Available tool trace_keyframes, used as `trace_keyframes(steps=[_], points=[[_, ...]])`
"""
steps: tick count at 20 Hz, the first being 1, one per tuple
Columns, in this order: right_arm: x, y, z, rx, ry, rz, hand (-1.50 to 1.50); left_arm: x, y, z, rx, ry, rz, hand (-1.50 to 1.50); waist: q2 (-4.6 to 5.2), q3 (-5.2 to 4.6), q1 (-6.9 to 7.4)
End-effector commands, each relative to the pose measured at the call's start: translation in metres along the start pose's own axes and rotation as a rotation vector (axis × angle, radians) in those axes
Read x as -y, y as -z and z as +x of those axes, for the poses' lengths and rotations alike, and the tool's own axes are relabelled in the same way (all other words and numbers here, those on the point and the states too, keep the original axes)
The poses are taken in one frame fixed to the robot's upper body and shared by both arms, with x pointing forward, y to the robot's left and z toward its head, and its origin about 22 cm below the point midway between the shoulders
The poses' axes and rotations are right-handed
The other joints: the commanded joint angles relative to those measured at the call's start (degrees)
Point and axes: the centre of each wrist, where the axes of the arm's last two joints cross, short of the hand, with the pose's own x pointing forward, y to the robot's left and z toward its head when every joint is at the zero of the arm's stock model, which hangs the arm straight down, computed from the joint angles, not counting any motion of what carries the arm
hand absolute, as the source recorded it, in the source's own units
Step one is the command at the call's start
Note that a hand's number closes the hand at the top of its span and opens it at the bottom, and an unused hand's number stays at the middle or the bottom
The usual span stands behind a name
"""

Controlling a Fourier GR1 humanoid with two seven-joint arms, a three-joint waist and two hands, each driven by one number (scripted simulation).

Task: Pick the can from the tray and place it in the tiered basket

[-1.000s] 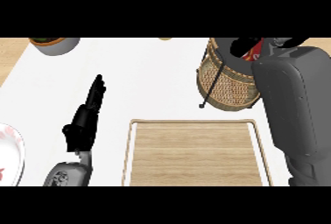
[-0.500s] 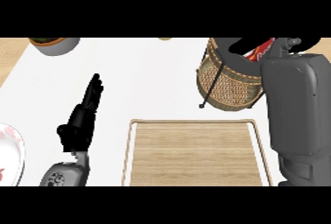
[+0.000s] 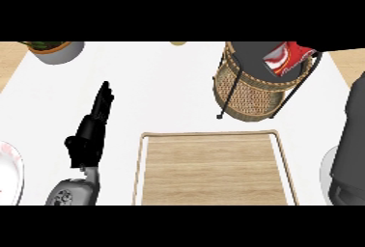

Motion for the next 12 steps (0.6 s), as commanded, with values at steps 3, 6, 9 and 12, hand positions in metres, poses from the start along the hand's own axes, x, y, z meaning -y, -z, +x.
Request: trace_keyframes(steps=[3,6,9,12], points=[[0.076,0.004,-0.065,-0.111,0.154,-0.090,-1.50,-0.011,0.003,-0.004,-0.012,0.011,0.014,0.00,-0.22,0.06,-1.56],[0.100,-0.023,-0.109,-0.091,0.183,-0.074,-1.50,-0.004,-0.005,0.001,-0.013,0.002,0.030,0.00,-0.42,0.09,-1.72],[0.136,-0.037,-0.147,-0.061,0.188,-0.085,-1.50,-0.001,-0.012,-0.008,-0.022,0.003,0.049,0.00,-0.44,0.10,-2.19],[0.160,-0.053,-0.187,-0.067,0.213,-0.047,-1.50,-0.018,-0.003,0.005,-0.020,0.000,0.038,0.00,-0.42,0.12,-2.31]])
